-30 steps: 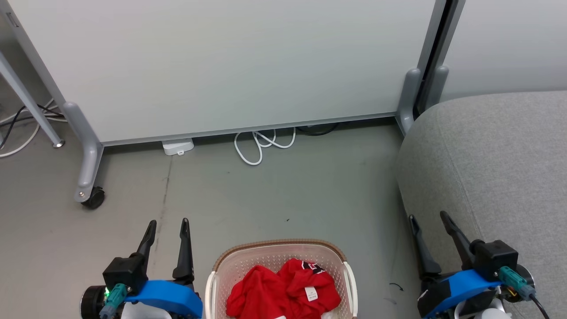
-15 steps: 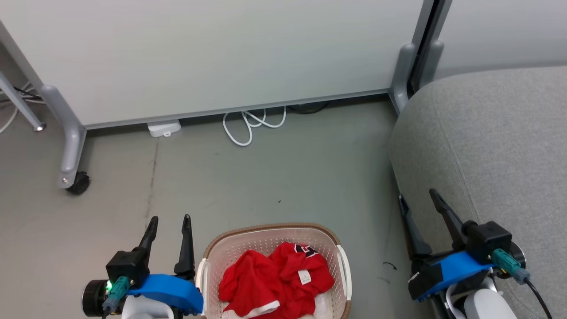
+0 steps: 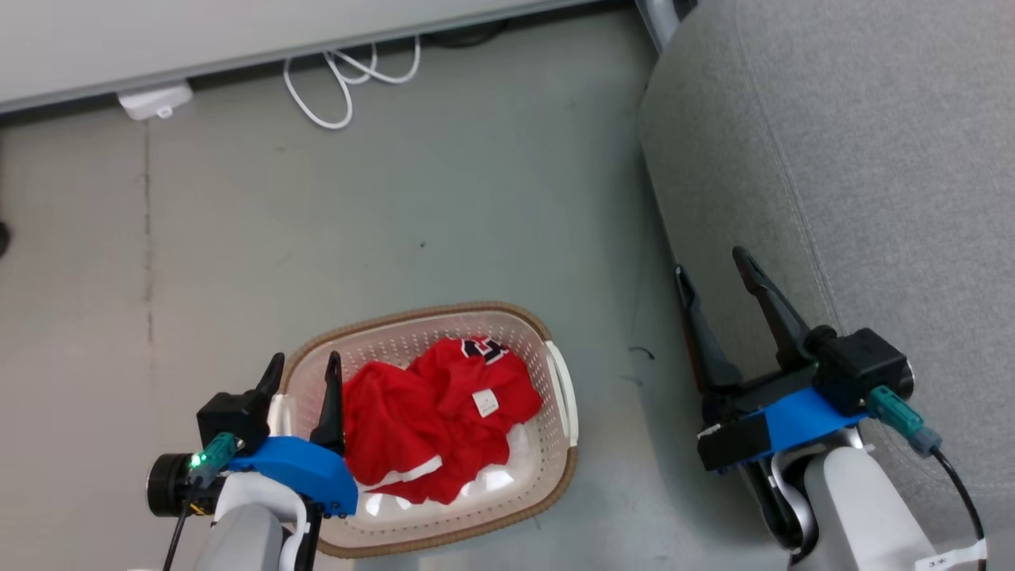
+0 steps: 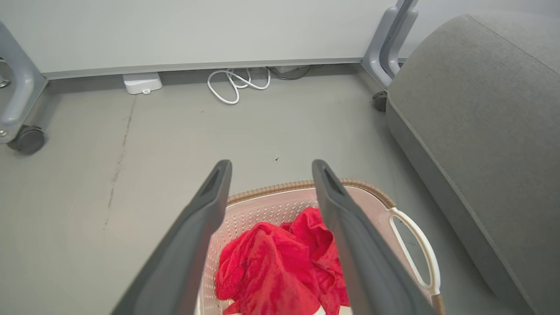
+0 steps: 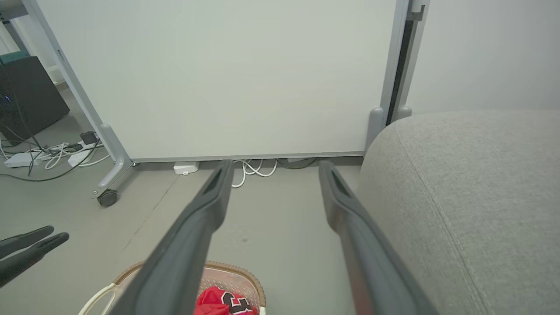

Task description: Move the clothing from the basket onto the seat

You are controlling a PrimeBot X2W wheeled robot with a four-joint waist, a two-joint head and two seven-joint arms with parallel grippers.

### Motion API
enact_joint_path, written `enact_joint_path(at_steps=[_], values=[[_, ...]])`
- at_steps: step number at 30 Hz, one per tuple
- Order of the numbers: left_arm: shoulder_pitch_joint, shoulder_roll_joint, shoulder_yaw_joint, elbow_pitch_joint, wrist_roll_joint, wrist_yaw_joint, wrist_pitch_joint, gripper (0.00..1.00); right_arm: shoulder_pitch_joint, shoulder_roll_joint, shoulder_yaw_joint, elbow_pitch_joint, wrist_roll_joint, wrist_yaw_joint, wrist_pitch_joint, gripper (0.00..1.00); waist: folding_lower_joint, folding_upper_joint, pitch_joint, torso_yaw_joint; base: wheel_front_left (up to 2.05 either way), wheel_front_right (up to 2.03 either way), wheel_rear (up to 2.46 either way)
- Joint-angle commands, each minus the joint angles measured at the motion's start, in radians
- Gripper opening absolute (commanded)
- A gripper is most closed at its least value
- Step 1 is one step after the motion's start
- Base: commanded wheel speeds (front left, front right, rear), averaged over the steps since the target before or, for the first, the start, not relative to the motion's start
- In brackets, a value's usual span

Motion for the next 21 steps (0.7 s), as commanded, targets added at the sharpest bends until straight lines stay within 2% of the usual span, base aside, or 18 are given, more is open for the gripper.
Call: enact_joint_path(at_steps=[1, 10, 17, 21], values=[[-0.029, 0.007, 0.001, 0.014, 0.002, -0.004, -0.001, 1.00, -0.018, -0.004, 0.004, -0.005, 0.006, 0.000, -0.008, 1.00, -0.0002, 0.0000, 0.082, -0.059, 0.00, 0.00, 0.00], [-0.120, 0.043, 0.001, 0.175, -0.022, -0.014, 0.024, 1.00, -0.063, -0.003, 0.036, -0.020, 0.059, 0.000, -0.034, 1.00, -0.0002, 0.0000, 0.218, -0.154, 0.00, 0.00, 0.00], [-0.171, 0.083, 0.004, 0.268, -0.015, 0.020, 0.056, 1.00, -0.072, -0.003, 0.051, -0.035, 0.115, 0.000, -0.038, 1.00, -0.0002, 0.0000, 0.293, -0.224, 0.00, 0.00, 0.00], [-0.201, 0.103, 0.015, 0.309, -0.020, 0.058, 0.067, 1.00, -0.061, -0.003, 0.059, -0.061, 0.147, 0.000, -0.038, 1.00, -0.0002, 0.0000, 0.327, -0.251, 0.00, 0.00, 0.00]])
